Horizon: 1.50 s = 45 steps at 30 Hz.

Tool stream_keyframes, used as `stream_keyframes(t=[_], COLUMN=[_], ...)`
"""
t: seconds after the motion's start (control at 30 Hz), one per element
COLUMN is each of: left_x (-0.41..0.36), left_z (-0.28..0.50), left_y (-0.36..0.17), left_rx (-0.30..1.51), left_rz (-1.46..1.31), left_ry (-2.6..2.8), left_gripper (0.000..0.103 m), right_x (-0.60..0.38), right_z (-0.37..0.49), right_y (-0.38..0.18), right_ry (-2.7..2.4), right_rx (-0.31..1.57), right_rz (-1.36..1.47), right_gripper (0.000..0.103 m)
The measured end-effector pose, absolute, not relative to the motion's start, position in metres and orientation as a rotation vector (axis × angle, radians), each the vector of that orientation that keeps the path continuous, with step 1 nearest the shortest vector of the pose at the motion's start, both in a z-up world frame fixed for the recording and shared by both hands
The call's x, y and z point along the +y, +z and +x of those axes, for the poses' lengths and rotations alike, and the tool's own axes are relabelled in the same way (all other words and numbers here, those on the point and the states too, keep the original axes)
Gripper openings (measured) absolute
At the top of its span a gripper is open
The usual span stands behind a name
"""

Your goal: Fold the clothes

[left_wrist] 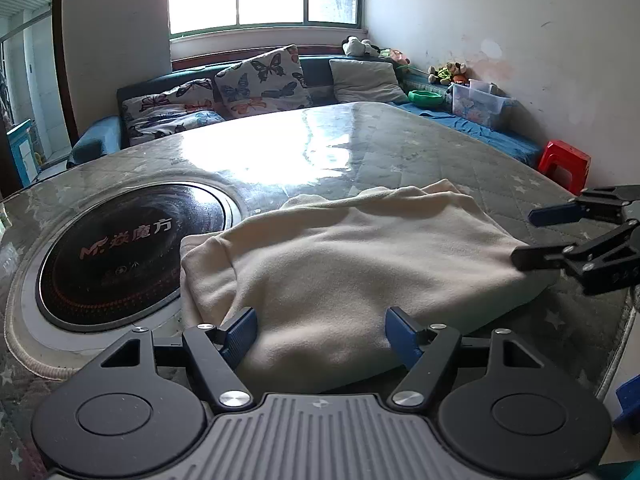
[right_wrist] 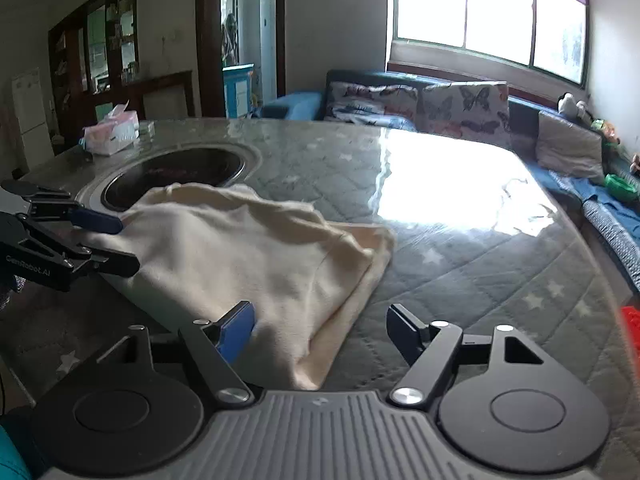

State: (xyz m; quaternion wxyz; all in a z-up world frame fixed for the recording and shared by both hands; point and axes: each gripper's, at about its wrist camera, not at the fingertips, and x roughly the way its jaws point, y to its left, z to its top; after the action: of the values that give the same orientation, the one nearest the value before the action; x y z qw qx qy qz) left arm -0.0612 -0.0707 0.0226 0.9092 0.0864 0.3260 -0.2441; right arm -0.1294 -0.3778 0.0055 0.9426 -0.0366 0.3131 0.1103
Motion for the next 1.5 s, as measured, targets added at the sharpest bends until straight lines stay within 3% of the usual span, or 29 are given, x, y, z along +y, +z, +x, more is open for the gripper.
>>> stream_keyframes(t=[0.4, 0.67, 1.03, 1.17, 1.5], left_x=[-0.067, -0.058, -0.052, -0.051, -0.049], left_z=[-0.060, -0.052, -0.048, -0.048, -0.046], left_y=[0.036, 0.031, 0.023, 0.022, 0.021], left_rx=[0.641, 0.662, 0.681, 0.685, 0.688], left_rz=[0.173, 0.161, 0.142, 0.132, 0.114], left_ry=[-0.491, -0.451, -0.467, -0.473, -0.480], left_gripper=[0.075, 0.075, 0.075, 0.075, 0.076], right_x=[-0.375, -0.346, -0.303, -0.305, -0.287], right_z=[-0.113, -0.052, 0.033, 0.046, 0.049], right_y=[0.014, 0.028, 0.004, -0.004, 0.010], right_ry=[0.247, 0.288, 0.289, 0.266, 0.327], right_rx=[0.659, 0.670, 0.789, 0.808, 0.775], right_rz=[-0.128, -0.124, -0.133, -0.105, -0.118], right_gripper=[0.077, 0.077, 0.077, 0.081, 0.081])
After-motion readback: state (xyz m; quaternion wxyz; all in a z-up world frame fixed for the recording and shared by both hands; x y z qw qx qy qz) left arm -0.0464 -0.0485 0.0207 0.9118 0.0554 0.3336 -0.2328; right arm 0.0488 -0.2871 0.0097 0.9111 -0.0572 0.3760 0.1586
